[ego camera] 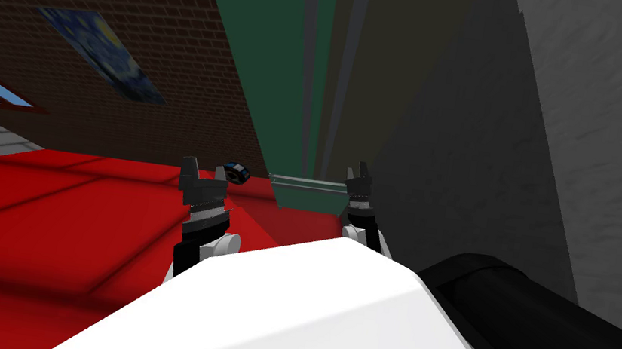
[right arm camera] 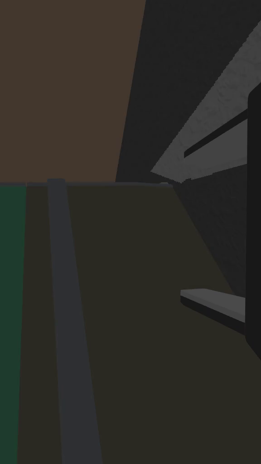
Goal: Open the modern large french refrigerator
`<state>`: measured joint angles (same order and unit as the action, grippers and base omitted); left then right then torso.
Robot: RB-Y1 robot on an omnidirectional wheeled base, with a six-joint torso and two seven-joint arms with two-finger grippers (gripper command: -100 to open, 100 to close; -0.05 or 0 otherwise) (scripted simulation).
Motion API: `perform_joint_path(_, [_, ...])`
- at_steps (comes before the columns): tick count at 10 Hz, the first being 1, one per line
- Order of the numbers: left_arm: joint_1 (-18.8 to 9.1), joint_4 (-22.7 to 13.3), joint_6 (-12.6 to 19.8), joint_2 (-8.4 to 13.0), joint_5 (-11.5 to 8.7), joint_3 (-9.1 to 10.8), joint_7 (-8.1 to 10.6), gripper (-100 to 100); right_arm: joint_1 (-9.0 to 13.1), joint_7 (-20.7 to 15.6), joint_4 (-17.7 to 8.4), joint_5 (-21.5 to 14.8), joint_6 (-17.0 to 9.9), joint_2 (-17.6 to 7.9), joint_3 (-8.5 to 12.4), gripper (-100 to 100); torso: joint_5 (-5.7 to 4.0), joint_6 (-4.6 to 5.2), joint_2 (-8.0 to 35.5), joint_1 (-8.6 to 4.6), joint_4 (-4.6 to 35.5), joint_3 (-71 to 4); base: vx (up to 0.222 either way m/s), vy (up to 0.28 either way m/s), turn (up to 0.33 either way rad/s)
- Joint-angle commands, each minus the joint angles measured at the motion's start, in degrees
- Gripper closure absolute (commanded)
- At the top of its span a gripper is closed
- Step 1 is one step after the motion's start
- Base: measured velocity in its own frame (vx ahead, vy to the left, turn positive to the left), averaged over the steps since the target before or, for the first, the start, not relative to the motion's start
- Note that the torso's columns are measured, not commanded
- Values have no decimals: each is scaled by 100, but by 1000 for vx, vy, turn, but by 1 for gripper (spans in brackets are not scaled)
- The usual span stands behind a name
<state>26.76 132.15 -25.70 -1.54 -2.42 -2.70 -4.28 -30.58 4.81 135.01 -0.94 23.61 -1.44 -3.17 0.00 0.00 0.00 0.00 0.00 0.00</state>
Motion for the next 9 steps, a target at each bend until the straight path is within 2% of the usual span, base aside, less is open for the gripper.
perform_joint_path(1, [0, 0, 0, 0, 0, 0, 0, 0, 0, 0, 0, 0, 0, 0, 0, 0, 0, 0, 232, 0, 235, -467, 0, 0, 0])
perform_joint_path(9, [0, 2, -1, 0, 0, 0, 0, 0, 0, 0, 2, 0, 1, 0, 0, 0, 0, 0, 3539, 0, 3537, -7073, 0, 0, 0])
